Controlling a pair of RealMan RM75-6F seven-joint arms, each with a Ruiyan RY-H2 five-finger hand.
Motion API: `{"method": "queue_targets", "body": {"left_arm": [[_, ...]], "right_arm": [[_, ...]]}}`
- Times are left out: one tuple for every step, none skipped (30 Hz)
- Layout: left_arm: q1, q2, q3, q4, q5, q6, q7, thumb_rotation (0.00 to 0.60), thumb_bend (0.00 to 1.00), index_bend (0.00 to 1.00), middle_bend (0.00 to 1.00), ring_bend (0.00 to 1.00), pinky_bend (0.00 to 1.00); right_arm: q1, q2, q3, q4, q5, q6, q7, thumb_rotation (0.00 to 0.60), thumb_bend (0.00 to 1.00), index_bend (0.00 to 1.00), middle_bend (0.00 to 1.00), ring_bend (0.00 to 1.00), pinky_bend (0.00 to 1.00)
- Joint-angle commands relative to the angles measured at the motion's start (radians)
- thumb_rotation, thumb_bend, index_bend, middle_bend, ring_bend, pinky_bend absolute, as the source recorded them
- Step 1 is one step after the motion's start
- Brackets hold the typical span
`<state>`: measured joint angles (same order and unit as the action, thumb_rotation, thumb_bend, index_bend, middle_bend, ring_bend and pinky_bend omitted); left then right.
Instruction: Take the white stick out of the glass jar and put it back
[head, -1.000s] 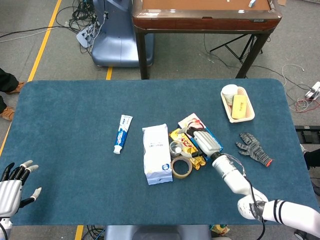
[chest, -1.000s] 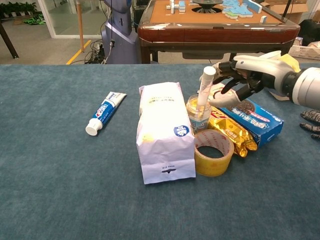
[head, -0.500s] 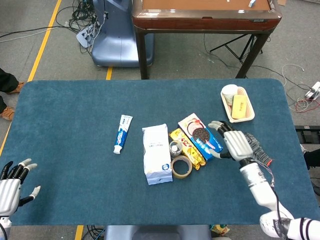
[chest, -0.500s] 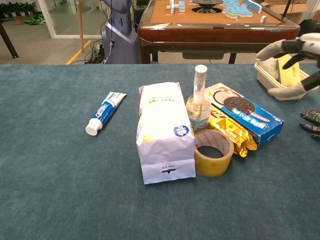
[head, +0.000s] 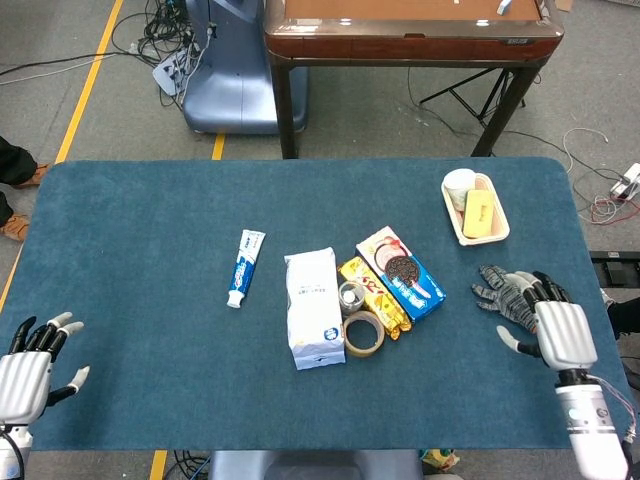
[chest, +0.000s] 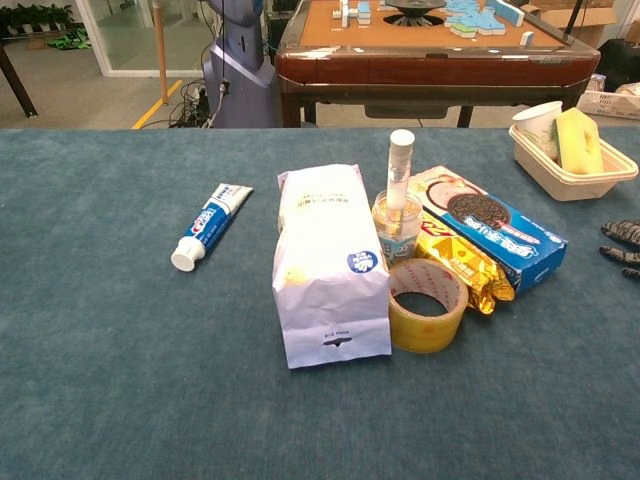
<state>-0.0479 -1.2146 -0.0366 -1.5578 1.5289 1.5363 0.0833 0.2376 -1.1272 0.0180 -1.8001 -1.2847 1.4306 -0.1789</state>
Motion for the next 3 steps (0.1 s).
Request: {"method": "queue_targets", "body": {"left_arm": [[-0.006, -0.005, -0.002, 0.001, 0.000, -0.006, 0.002, 0.600, 0.27, 0.25, 0.17, 0.21, 0.05], [-0.008, -0.007, -0.002, 0.001, 0.001, -0.007, 0.003, 0.600, 0.27, 0.25, 0.17, 0.21, 0.05], [-0.009, -0.008, -0.002, 0.001, 0.002, -0.007, 0.004, 0.600, 0.27, 0.25, 0.17, 0.21, 0.05]], "right_arm": [[-0.019, 0.006, -0.003, -0.008, -0.015, 0.014, 0.009, 0.600, 0.31, 0.20, 0.20, 0.11, 0.19], [-0.022, 0.006, -0.002, -0.009, -0.019, 0.016, 0.012, 0.600, 0.31, 0.20, 0.21, 0.11, 0.19], [-0.025, 0.006, 0.000, -0.009, -0.023, 0.017, 0.012, 0.600, 0.31, 0.20, 0.21, 0.11, 0.19]]}}
